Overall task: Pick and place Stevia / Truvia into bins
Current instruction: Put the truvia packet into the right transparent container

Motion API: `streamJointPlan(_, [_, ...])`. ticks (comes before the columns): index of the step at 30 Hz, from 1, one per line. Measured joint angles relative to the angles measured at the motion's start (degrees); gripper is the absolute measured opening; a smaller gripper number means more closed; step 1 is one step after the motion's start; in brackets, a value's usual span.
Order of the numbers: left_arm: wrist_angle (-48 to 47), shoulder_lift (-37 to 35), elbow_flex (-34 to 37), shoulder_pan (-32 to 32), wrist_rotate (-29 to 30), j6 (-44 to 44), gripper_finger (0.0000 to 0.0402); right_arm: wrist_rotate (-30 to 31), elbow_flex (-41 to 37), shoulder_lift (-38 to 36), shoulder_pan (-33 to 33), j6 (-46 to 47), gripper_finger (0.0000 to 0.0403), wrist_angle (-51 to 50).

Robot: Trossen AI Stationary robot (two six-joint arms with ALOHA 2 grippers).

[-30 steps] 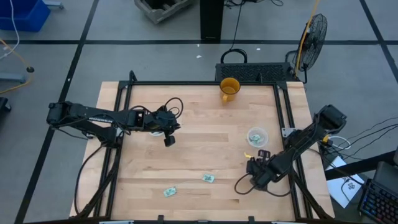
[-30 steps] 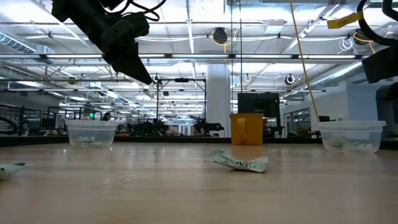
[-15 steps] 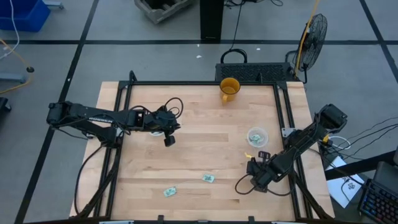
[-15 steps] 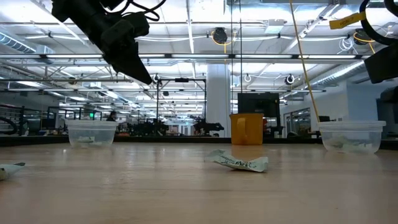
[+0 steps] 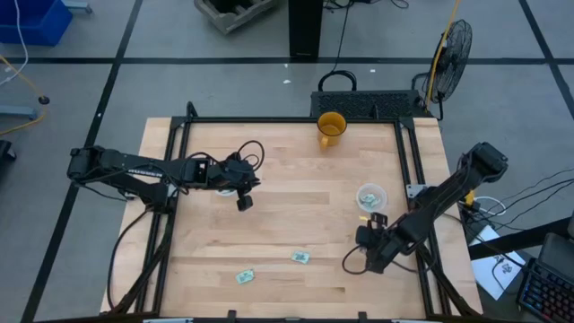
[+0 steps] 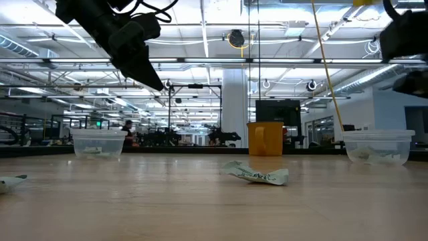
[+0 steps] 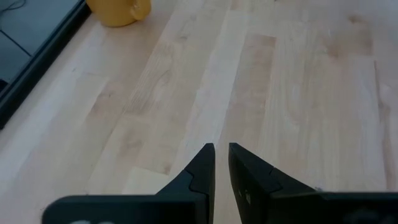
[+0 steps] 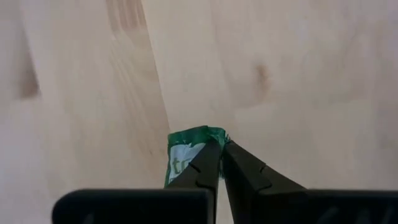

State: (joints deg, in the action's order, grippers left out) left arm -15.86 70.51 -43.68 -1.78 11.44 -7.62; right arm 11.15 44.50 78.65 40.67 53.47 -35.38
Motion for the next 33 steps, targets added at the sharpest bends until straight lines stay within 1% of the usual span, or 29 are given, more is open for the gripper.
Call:
streamJointPlan(3, [0.0,0.0,0.0,0.0,1.7,0.0,0.0051,3.2,1.2,-2.3,-0.8,-2.8,0.0010,0.0])
streamJointPlan(7, [0.0,0.0,0.0,-0.1,2.1,0.0,0.0051,7.9,3.1,-5.2,-2.3,-10.1,0.0010,-1.1])
streamJointPlan(10, [0.0,0.0,0.0,-0.1,2.1,0.0,0.0051,13.2,4.5,-7.1,-4.2,-15.0,0.0011,-6.2])
streamJointPlan(12, [0.0,0.0,0.0,-0.1,2.1,0.0,0.0051,17.4,4.9,-8.5,-5.9,-16.7,0.0011,-11.3])
streamJointPlan(15, [0.0,0.0,0.0,-0.1,2.1,-0.3,0.0051,21.9,4.9,-10.5,-9.8,-13.8,0.0011,-19.4])
streamJointPlan(18, [0.0,0.0,0.0,-0.1,2.1,-0.4,0.0051,21.6,4.9,-11.6,-14.0,-8.2,0.0011,-27.0])
streamJointPlan(21, [-0.1,0.0,0.0,-0.1,2.1,-0.4,0.0051,20.2,4.3,-11.6,-16.9,-5.5,0.0011,-30.2])
streamJointPlan(23, [-0.1,0.0,0.0,-0.1,2.1,-0.4,0.0051,19.8,2.9,-11.6,-18.2,-4.7,0.0011,-29.0])
streamJointPlan(27, [-0.1,0.0,0.0,-0.1,2.1,-0.3,0.0051,15.7,-0.5,-11.6,-20.9,-4.7,0.0011,-26.1])
streamJointPlan(30, [-0.1,0.0,0.0,-0.1,2.1,-0.3,0.0051,14.8,-2.5,-11.6,-22.2,-4.8,0.0011,-24.4])
streamJointPlan(33, [-0.1,0.0,0.0,-0.1,2.1,-0.3,0.0051,12.4,-3.8,-11.6,-23.7,-5.1,0.0015,-24.2])
